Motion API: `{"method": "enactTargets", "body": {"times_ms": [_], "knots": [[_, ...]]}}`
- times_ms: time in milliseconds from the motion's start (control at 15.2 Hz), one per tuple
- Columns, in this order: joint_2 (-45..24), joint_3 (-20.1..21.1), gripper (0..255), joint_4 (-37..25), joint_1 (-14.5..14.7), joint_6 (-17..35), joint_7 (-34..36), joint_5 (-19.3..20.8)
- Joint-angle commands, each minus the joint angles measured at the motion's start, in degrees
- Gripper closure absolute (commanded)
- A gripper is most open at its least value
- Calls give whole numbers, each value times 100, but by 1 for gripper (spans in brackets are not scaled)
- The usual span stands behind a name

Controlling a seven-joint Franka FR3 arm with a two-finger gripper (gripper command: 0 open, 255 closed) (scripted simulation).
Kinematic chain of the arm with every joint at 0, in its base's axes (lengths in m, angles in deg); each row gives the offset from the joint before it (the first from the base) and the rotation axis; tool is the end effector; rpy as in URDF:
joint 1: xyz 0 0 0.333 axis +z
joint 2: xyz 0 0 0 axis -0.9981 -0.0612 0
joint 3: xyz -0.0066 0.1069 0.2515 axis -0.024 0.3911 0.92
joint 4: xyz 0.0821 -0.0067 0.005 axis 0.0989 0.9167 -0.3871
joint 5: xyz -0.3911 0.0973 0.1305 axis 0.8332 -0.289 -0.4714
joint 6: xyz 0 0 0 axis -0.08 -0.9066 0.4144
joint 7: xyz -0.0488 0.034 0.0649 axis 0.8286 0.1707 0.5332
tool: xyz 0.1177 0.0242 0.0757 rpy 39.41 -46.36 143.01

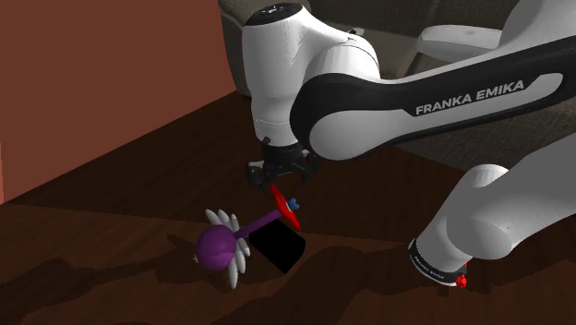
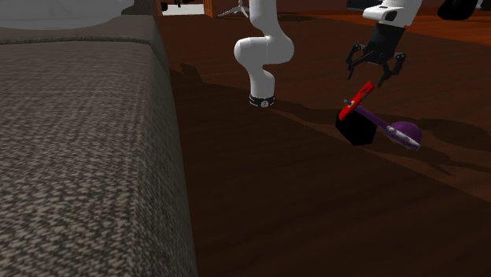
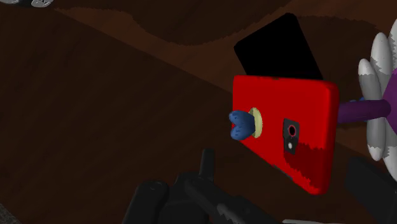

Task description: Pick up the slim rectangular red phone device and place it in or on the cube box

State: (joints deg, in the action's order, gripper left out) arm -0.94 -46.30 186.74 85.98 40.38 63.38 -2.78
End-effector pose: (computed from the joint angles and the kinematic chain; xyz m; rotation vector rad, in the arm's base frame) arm 0.3963 0.2737 0.3811 2.8693 -0.8086 0.0590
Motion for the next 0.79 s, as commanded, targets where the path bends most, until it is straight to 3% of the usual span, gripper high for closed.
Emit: {"method": "enactTargets", "body": {"times_ms": [0, 264, 726], "knots": [[2, -1, 0, 0, 0, -2, -1, 0], [36, -52, 0, -705, -10, -736, -2, 18], [36, -52, 0, -705, -10, -736, -2, 18]]}}
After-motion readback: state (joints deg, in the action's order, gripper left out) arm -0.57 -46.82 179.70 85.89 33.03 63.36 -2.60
